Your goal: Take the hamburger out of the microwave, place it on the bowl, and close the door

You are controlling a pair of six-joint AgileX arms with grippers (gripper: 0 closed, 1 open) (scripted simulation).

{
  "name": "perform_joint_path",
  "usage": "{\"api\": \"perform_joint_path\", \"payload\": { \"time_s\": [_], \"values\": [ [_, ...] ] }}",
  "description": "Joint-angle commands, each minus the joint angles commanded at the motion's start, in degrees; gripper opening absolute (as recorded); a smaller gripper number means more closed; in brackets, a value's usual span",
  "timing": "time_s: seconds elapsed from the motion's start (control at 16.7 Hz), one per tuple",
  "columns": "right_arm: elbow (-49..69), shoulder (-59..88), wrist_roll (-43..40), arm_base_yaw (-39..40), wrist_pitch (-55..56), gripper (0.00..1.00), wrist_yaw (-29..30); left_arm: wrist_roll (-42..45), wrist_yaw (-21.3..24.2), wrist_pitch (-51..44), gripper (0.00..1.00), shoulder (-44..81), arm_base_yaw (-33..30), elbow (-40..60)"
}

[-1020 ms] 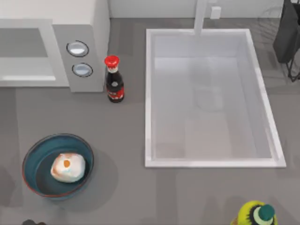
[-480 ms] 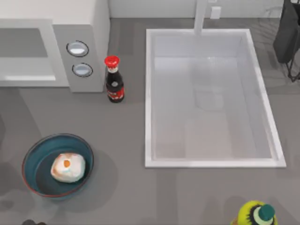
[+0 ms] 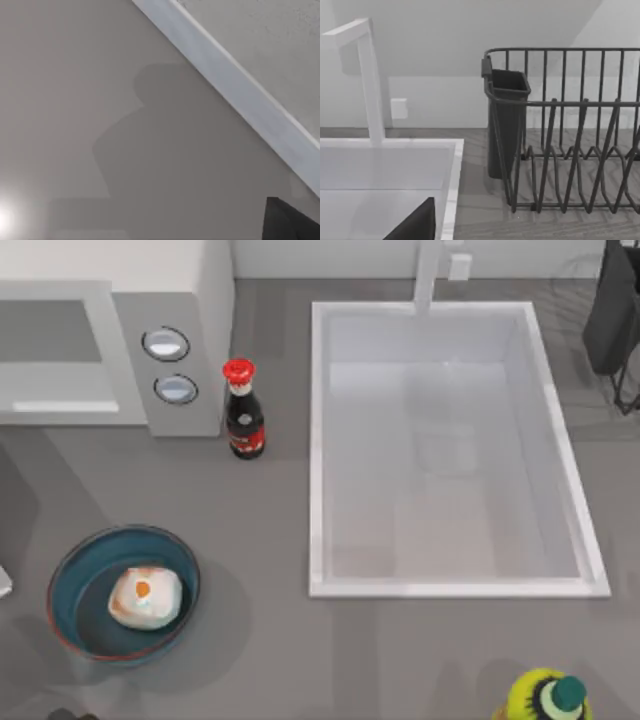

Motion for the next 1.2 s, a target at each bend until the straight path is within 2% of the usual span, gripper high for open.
{"api": "perform_joint_path", "payload": {
  "time_s": [0.24,0.54,0.66,0.84,1.2],
  "values": [
    [0.0,0.0,0.0,0.0,0.0,1.00,0.0,-7.4,-5.3,1.6,0.00,-6.8,-8.0,-5.2],
    [0.0,0.0,0.0,0.0,0.0,1.00,0.0,-8.0,-5.6,1.6,0.00,-7.0,-8.5,-5.5],
    [0.0,0.0,0.0,0.0,0.0,1.00,0.0,-9.6,-7.1,1.6,0.00,-7.2,-10.5,-5.7],
    [0.0,0.0,0.0,0.0,0.0,1.00,0.0,-14.8,-12.1,1.7,0.00,-8.1,-17.6,-6.3],
    [0.0,0.0,0.0,0.0,0.0,1.00,0.0,-28.1,-24.7,2.0,0.00,-11.8,-37.0,-8.3]
  ]
}}
